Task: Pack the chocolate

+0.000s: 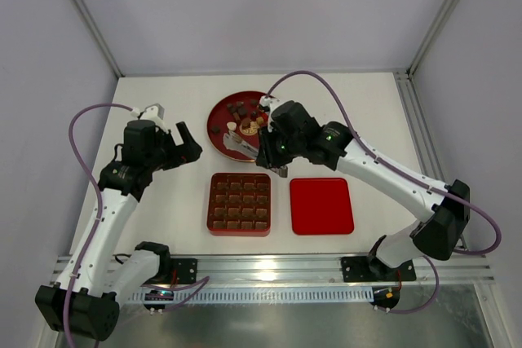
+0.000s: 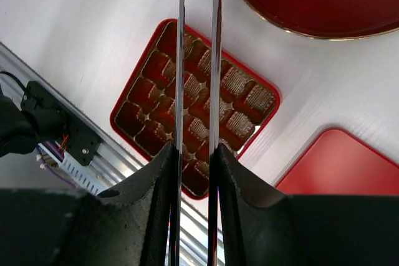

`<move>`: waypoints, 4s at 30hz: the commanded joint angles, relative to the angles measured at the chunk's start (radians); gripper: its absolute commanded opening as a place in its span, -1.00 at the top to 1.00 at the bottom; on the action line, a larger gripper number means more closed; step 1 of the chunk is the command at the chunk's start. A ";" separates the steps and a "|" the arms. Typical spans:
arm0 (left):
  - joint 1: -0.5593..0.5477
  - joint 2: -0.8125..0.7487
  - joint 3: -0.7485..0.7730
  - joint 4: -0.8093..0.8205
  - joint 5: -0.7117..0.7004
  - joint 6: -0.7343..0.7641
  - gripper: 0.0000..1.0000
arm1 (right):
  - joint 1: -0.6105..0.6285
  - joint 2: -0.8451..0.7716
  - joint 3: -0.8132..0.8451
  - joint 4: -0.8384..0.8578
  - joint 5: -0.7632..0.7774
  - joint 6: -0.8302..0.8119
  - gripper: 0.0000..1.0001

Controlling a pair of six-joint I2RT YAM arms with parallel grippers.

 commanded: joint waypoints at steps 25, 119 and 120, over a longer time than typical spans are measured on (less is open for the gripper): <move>0.000 -0.014 0.004 -0.010 -0.022 0.016 -0.99 | 0.205 -0.054 -0.133 0.085 0.015 0.101 0.40; -0.001 -0.017 0.001 -0.008 -0.006 0.018 -0.99 | 0.217 -0.026 -0.096 0.085 0.072 0.087 0.21; 0.000 -0.015 0.001 -0.007 -0.006 0.016 -1.00 | 0.217 -0.029 -0.094 0.084 0.071 0.087 0.21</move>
